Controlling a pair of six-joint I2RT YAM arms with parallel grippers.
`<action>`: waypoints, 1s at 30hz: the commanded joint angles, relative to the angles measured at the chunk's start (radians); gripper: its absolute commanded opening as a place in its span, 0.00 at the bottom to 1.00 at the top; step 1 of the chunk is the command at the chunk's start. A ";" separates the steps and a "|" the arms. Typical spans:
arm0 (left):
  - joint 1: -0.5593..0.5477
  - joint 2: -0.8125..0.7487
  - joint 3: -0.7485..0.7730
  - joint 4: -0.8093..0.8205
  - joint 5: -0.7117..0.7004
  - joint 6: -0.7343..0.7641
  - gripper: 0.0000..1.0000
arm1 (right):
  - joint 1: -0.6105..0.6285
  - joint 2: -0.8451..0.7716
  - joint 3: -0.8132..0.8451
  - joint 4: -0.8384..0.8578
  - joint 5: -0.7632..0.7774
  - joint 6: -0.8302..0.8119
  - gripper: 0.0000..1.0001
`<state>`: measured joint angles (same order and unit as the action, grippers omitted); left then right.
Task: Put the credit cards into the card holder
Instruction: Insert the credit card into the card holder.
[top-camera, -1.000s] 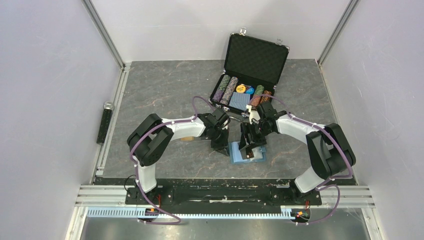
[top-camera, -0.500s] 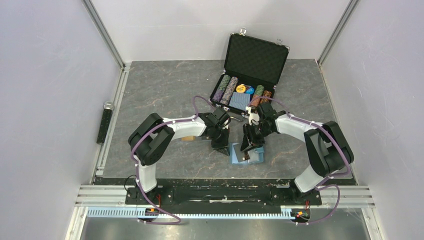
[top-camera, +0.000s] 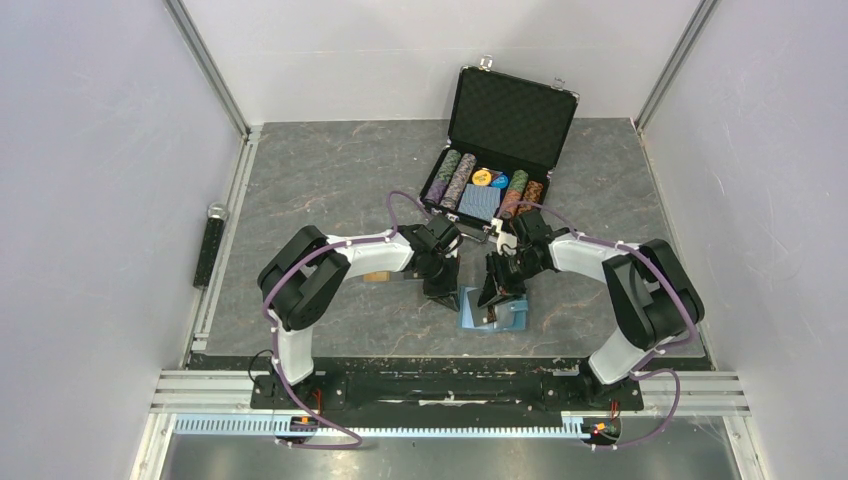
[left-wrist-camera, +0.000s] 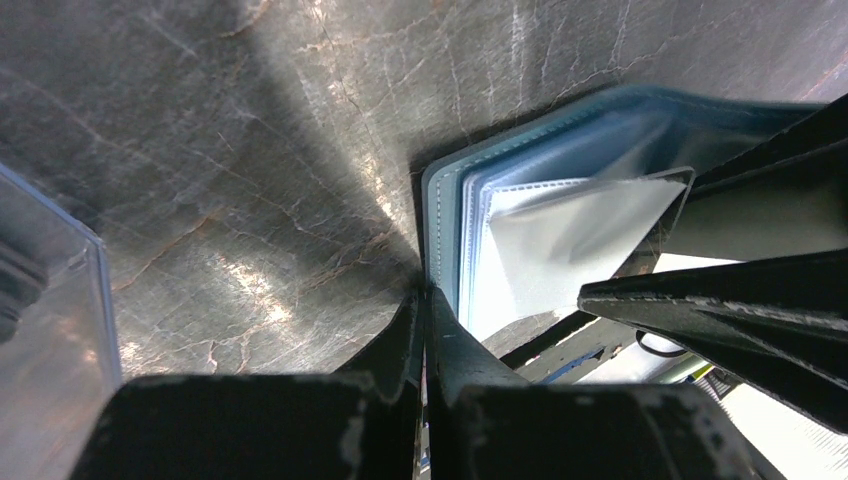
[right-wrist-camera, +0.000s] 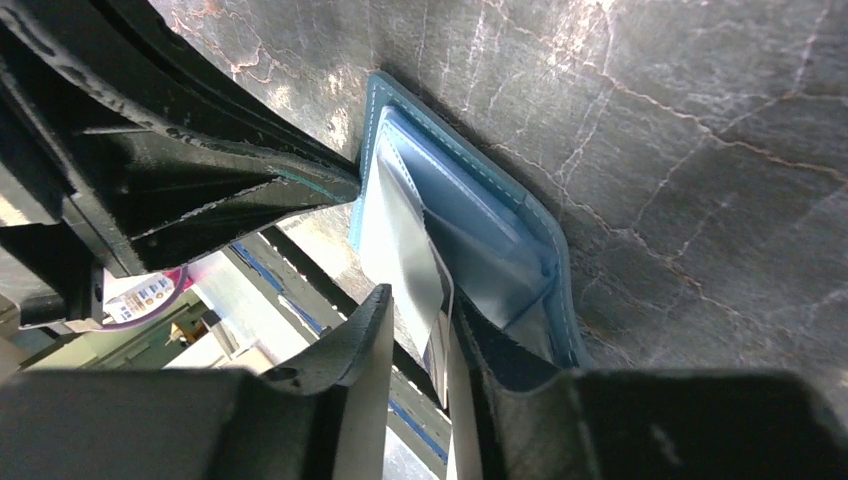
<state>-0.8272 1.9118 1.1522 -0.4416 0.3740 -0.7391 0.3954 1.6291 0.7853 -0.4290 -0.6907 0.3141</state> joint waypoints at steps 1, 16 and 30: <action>-0.009 0.007 0.034 0.015 -0.007 0.032 0.02 | 0.005 0.017 -0.004 0.027 -0.050 0.009 0.25; -0.010 0.006 0.028 0.011 -0.003 0.028 0.02 | 0.010 -0.036 0.144 -0.242 0.152 -0.148 0.68; -0.013 0.012 0.034 0.012 0.003 0.025 0.02 | 0.034 0.009 0.080 -0.216 0.058 -0.152 0.42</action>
<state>-0.8280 1.9121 1.1530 -0.4408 0.3729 -0.7387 0.4149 1.6241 0.8848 -0.6651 -0.5728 0.1604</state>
